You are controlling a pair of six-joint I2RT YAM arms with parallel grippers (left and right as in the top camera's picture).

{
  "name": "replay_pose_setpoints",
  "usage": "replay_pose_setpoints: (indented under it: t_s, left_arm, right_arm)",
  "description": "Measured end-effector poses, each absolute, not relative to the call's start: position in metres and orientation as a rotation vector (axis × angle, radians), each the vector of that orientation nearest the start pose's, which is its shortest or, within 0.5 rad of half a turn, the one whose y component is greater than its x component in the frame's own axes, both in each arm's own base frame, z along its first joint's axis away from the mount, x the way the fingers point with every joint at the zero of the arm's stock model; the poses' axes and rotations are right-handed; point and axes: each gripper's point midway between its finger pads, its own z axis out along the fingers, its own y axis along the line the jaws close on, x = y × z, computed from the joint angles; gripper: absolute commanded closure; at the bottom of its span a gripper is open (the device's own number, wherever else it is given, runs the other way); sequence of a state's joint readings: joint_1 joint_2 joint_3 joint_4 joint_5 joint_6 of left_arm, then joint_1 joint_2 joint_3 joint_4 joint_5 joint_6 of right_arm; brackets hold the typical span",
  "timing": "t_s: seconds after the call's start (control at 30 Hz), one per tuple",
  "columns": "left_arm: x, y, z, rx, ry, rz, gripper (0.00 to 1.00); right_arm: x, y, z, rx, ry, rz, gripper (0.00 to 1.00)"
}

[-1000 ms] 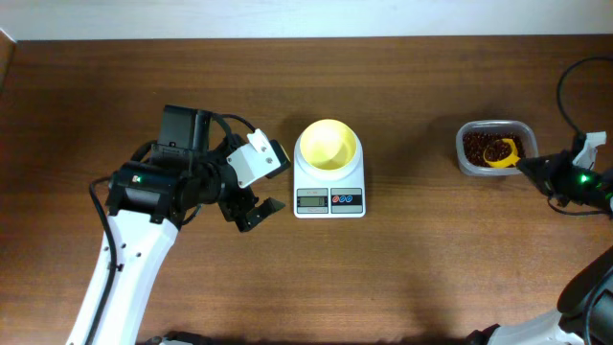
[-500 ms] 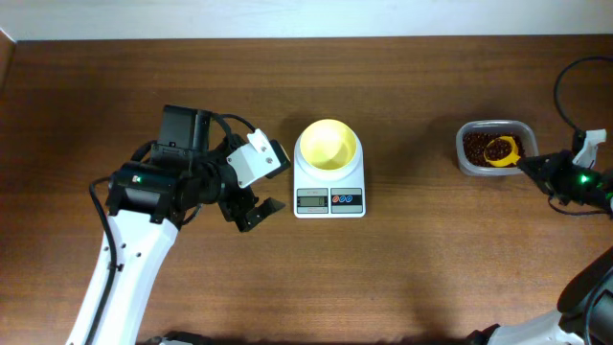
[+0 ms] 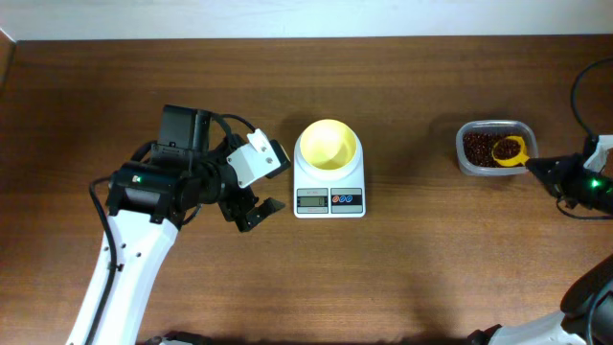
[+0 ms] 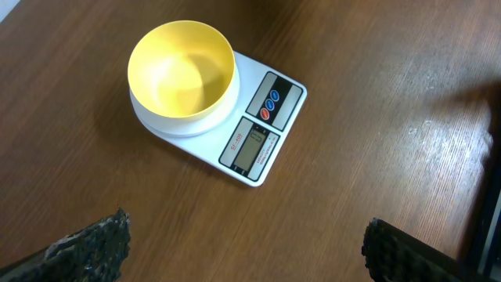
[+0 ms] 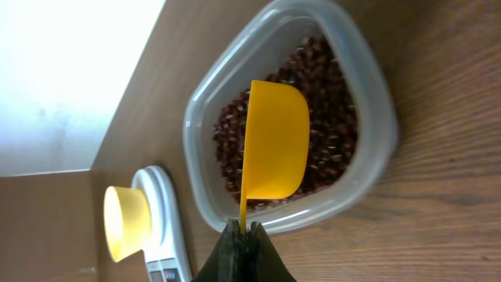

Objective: Scoop item into bowl and weigh 50g on scale
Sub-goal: 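Tilt the scoop up and lift it out of the tub with the right gripper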

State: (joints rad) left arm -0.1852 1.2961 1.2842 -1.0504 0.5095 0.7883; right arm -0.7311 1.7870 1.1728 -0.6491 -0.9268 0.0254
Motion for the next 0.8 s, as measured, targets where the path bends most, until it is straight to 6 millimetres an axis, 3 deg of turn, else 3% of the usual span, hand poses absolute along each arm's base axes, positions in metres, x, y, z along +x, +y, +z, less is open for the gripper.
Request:
replay_pose_setpoints:
  t_s: [0.4, 0.8]
  left_arm:
    - [0.283, -0.138, 0.229, 1.309, 2.114, -0.425, 0.01]
    - [0.283, -0.138, 0.229, 1.308, 2.113, -0.425, 0.01]
  right_arm:
    - [0.369, -0.142, 0.108, 0.701, 2.284, 0.941, 0.96]
    - [0.370, -0.132, 0.117, 0.716, 2.240, 1.051, 0.96]
